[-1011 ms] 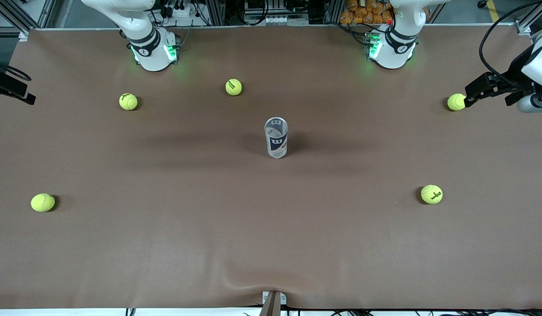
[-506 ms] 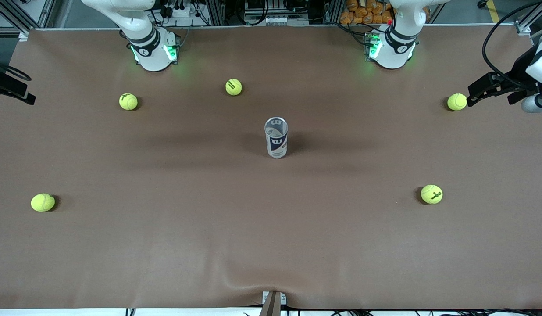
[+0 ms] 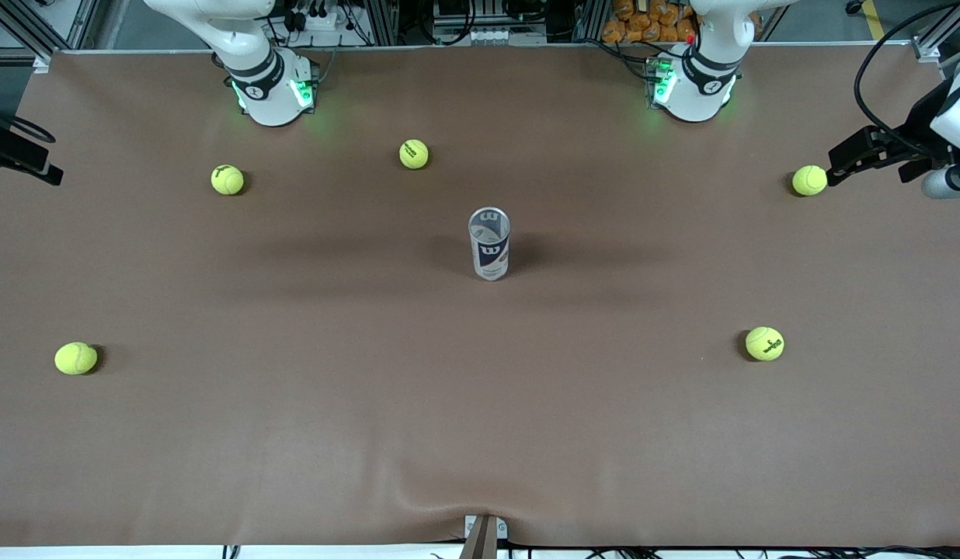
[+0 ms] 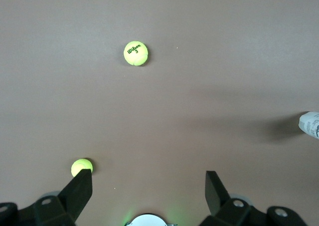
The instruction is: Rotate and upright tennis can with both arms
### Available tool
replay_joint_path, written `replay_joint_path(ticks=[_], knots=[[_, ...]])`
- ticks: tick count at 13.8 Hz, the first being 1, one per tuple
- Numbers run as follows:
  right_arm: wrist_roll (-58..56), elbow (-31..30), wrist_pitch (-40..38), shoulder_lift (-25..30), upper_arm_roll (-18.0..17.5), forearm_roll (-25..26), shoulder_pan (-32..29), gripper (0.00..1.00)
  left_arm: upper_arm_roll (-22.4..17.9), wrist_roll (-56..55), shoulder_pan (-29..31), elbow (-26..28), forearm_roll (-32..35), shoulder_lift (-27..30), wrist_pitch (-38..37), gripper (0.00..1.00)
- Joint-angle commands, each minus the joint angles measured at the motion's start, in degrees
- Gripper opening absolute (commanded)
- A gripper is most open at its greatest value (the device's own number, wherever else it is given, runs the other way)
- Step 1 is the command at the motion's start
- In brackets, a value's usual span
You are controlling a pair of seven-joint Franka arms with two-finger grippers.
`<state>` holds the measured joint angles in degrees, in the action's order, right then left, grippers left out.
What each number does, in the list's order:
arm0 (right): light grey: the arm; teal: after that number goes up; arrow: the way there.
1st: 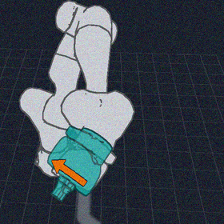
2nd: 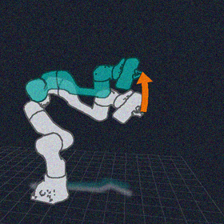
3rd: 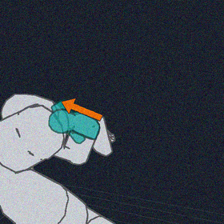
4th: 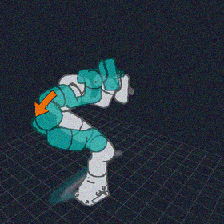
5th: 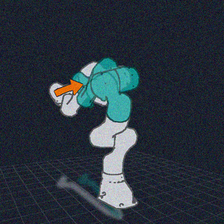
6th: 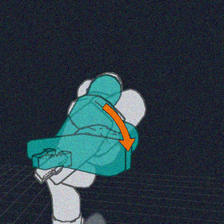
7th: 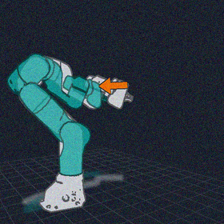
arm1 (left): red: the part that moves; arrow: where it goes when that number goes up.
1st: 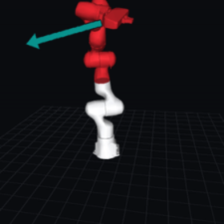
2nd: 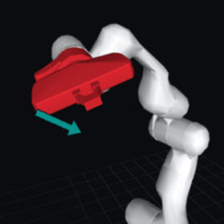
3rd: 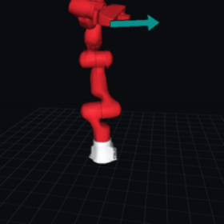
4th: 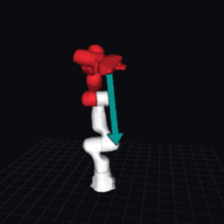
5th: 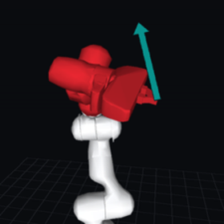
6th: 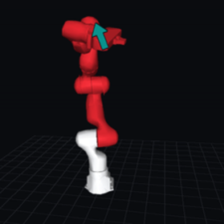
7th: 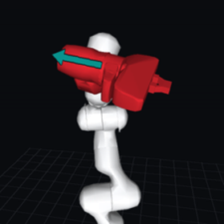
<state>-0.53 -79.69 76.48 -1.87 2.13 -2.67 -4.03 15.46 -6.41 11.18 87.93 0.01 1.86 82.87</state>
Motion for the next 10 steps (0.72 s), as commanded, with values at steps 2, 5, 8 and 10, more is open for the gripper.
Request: replay_joint_path(ticks=[2, 5, 8, 10], knots=[[0.0, 0.5, -0.02, -0.07, -0.46, 0.04, -0.54, 1.0, 0.71, 0.17, 0.51, -0.04, 0.08, 0.25, -1.04, 1.0], [0.0, 0.5, -0.02, -0.07, -0.46, -0.05, -0.45, 1.0, 0.62, 0.53, 0.34, -0.91, 0.08, -0.27, -1.04, 1.0], [0.0, 0.5, -0.02, -0.07, -0.46, -0.05, -0.54, 1.0, 0.62, 0.44, 0.16, -1.53, 0.17, -0.36, -1.04, 1.0], [0.0, 0.5, -0.02, -0.07, -0.46, -0.05, -0.45, 1.0, 0.71, 0.52, 0.16, -1.8, 1.21, -0.36, -1.13, 1.0]])
